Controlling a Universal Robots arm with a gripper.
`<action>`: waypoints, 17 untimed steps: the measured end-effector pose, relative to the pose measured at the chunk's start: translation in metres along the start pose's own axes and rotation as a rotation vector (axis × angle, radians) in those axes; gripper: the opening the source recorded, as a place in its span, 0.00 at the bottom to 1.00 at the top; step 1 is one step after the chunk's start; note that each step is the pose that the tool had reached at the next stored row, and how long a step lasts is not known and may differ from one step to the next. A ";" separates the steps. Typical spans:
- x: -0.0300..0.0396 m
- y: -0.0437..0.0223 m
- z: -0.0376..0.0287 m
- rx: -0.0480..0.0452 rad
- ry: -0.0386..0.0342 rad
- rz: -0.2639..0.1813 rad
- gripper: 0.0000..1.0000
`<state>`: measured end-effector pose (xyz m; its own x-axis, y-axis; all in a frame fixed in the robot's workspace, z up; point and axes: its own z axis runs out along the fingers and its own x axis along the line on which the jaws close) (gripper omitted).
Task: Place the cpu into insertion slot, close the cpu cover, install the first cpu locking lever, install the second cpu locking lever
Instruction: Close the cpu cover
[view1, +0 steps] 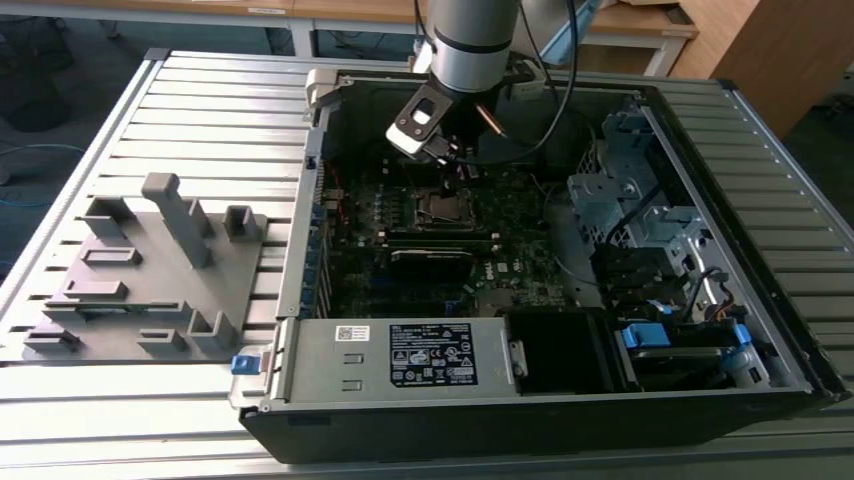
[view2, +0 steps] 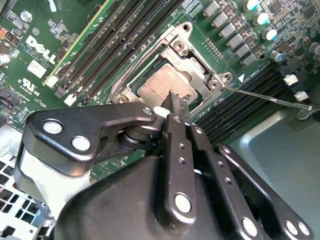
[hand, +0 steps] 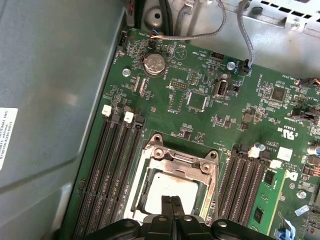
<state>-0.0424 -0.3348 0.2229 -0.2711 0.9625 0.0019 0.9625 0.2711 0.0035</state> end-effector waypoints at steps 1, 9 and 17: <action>0.0000 0.0000 0.0000 0.0000 0.0001 -0.007 0.10; 0.0000 0.0000 0.0000 0.0000 0.0003 -0.044 0.10; 0.0000 0.0000 0.0001 0.0003 0.0004 -0.106 0.10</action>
<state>-0.0424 -0.3348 0.2228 -0.3718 0.9283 0.0019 0.9283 0.3718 0.0034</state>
